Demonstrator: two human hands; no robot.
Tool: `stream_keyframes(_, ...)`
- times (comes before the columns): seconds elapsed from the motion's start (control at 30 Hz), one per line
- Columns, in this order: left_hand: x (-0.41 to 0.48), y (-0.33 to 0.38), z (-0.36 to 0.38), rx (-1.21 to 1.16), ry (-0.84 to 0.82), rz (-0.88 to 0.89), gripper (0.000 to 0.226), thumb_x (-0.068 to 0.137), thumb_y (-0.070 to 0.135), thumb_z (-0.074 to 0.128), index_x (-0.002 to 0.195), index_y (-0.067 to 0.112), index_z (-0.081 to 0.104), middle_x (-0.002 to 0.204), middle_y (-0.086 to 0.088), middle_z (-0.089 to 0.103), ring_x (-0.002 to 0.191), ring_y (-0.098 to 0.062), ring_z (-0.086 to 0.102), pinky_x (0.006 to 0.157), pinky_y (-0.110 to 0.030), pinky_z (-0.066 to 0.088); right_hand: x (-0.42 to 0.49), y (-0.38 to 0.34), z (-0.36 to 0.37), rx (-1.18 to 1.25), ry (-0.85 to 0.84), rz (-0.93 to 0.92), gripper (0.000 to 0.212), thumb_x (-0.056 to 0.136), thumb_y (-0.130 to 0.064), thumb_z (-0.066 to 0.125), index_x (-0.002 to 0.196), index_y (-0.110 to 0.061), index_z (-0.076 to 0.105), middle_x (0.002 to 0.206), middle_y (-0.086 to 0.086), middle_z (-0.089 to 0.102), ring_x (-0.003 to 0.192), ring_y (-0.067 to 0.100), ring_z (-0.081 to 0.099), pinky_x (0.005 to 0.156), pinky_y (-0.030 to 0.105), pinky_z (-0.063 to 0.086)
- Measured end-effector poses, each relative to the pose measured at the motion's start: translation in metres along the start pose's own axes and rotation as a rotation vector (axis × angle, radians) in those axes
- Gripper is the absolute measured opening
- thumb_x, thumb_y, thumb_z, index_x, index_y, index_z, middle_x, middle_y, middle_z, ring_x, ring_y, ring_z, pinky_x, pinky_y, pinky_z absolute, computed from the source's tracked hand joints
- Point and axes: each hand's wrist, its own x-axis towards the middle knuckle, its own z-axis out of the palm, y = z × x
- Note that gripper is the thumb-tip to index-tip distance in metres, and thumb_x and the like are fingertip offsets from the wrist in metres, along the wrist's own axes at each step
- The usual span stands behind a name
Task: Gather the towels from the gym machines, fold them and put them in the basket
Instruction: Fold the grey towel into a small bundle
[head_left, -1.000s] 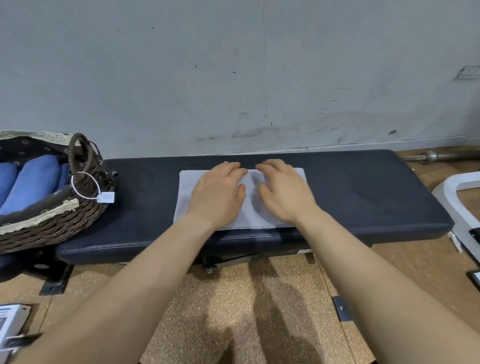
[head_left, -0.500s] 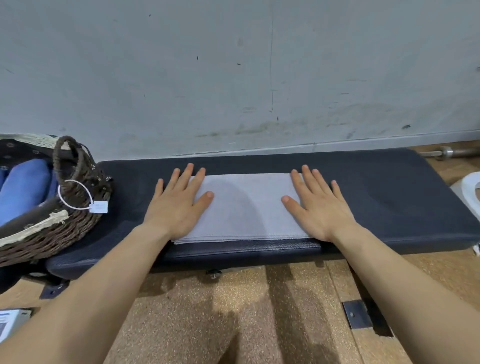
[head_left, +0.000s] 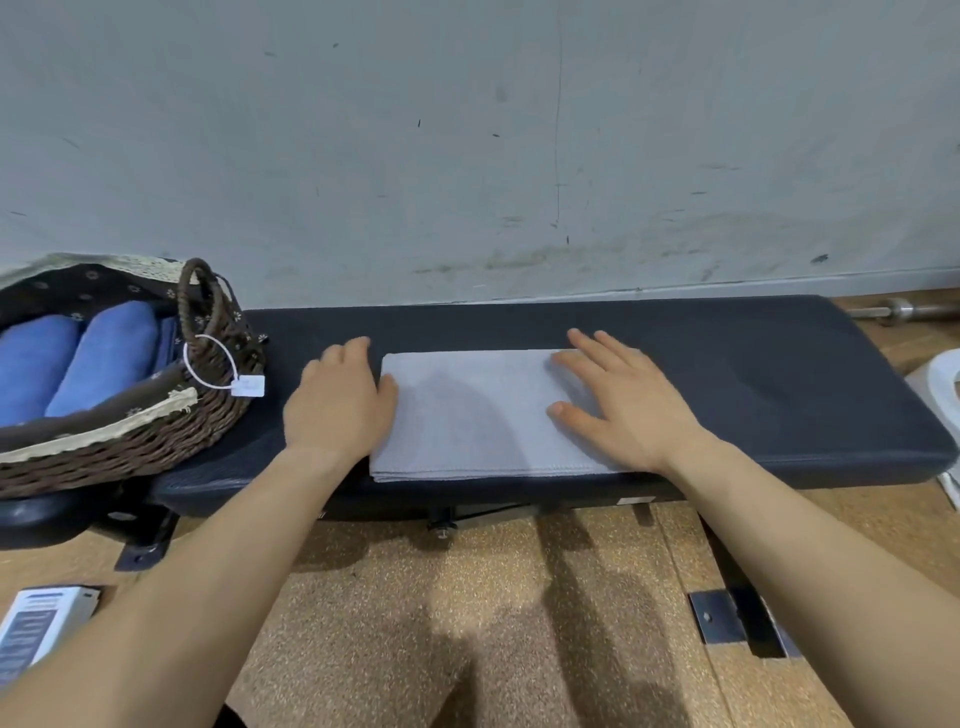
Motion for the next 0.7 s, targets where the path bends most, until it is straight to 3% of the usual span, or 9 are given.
stream_keyframes(0.1, -0.004, 0.001, -0.008, 0.020, -0.070, -0.172, 0.038, 0.093, 0.048, 0.048, 0.108, 0.015, 0.057, 0.106, -0.008, 0.064, 0.091, -0.032, 0.062, 0.066, -0.036, 0.046, 0.005, -0.019, -0.009, 0.133, -0.087, -0.151, 0.056, 0.087, -0.058, 0.063, 0.139, -0.038, 0.052, 0.164, -0.010, 0.021, 0.153, 0.014, 0.012, 0.123, 0.033, 0.013)
stream_keyframes(0.17, -0.004, 0.003, -0.006, -0.013, -0.143, -0.188, 0.038, 0.087, 0.052, 0.050, 0.076, 0.016, 0.056, 0.079, -0.004, 0.064, 0.069, -0.027, 0.061, 0.055, -0.030, 0.041, 0.008, -0.025, -0.007, 0.110, -0.138, -0.171, 0.055, 0.082, -0.059, 0.069, 0.132, -0.039, 0.056, 0.163, -0.011, 0.024, 0.152, 0.015, 0.013, 0.123, 0.036, 0.014)
stream_keyframes(0.33, -0.009, 0.008, -0.008, -0.201, -0.206, -0.168, 0.043, 0.088, 0.043, 0.063, 0.059, 0.017, 0.045, 0.061, 0.002, 0.053, 0.058, -0.019, 0.051, 0.053, -0.027, 0.033, 0.012, -0.024, -0.002, 0.121, -0.194, -0.144, 0.057, 0.076, -0.062, 0.071, 0.127, -0.042, 0.055, 0.163, -0.011, 0.025, 0.152, 0.015, 0.013, 0.122, 0.036, 0.017)
stream_keyframes(0.4, -0.010, 0.009, -0.009, -0.308, -0.177, -0.158, 0.040, 0.088, 0.037, 0.066, 0.061, 0.018, 0.043, 0.061, 0.001, 0.049, 0.059, -0.019, 0.047, 0.056, -0.031, 0.037, 0.014, -0.024, -0.001, 0.118, -0.193, -0.145, 0.057, 0.075, -0.063, 0.072, 0.126, -0.042, 0.055, 0.162, -0.012, 0.025, 0.152, 0.014, 0.013, 0.122, 0.034, 0.016)
stream_keyframes(0.53, -0.007, 0.009, -0.011, -0.594, -0.112, -0.200, 0.025, 0.084, 0.028, 0.075, 0.095, 0.015, 0.057, 0.094, 0.002, 0.064, 0.091, -0.019, 0.061, 0.083, -0.040, 0.052, 0.015, -0.026, -0.001, 0.137, -0.197, -0.132, 0.056, 0.074, -0.063, 0.073, 0.124, -0.043, 0.055, 0.162, -0.013, 0.026, 0.151, 0.014, 0.013, 0.120, 0.032, 0.016)
stream_keyframes(0.7, -0.002, 0.014, -0.020, -0.834, 0.009, -0.206, 0.031, 0.083, 0.018, 0.078, 0.105, 0.020, 0.056, 0.099, 0.002, 0.063, 0.089, -0.017, 0.064, 0.070, -0.028, 0.050, 0.016, -0.037, 0.007, 0.195, -0.161, -0.123, 0.056, 0.076, -0.062, 0.072, 0.125, -0.043, 0.054, 0.163, -0.012, 0.024, 0.152, 0.014, 0.010, 0.122, 0.033, 0.015)
